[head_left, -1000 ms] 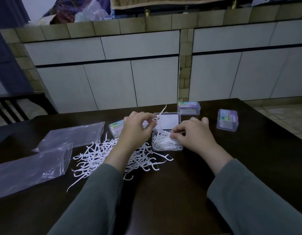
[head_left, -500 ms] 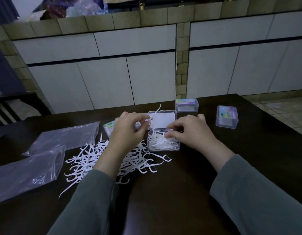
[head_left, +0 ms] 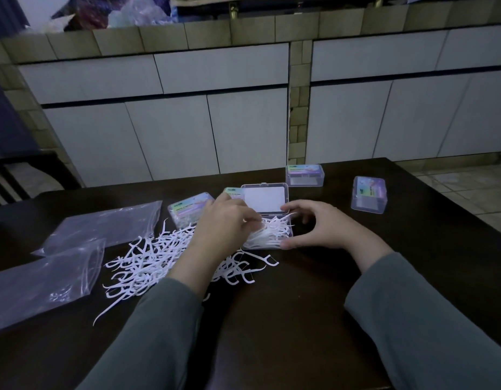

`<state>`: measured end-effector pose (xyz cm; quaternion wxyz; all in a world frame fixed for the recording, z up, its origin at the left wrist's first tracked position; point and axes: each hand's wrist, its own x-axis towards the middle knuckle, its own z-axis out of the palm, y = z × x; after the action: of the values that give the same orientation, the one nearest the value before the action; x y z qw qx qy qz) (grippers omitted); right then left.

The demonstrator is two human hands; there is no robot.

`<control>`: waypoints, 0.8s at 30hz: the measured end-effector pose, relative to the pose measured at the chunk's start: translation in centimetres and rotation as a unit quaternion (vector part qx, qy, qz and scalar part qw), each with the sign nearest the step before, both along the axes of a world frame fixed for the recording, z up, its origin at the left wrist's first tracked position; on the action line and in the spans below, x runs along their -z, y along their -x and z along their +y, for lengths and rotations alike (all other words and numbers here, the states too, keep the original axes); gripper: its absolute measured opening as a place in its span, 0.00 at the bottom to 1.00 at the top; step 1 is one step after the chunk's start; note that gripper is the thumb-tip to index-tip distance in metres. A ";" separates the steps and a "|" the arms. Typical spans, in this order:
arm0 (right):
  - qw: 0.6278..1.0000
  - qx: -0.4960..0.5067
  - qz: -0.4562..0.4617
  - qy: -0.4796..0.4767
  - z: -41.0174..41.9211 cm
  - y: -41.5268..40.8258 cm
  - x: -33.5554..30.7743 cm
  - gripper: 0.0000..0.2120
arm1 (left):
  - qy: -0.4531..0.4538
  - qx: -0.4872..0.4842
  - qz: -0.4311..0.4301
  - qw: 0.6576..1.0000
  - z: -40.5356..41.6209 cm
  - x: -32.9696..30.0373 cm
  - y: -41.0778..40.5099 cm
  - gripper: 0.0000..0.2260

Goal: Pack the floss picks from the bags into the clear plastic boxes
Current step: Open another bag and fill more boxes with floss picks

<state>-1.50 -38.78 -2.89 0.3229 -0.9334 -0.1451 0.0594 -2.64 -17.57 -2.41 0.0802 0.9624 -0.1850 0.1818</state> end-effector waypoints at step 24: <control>0.999 -0.022 0.006 -0.028 -0.2 -1.1 1.4 0.31 | 0.055 0.016 0.075 0.996 -3.6 -0.7 -0.7 0.11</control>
<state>-0.39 -39.00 -4.28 0.3479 -0.9204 -0.1652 0.0678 -1.98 -21.19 -1.68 0.1498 0.9643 -0.1840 0.1178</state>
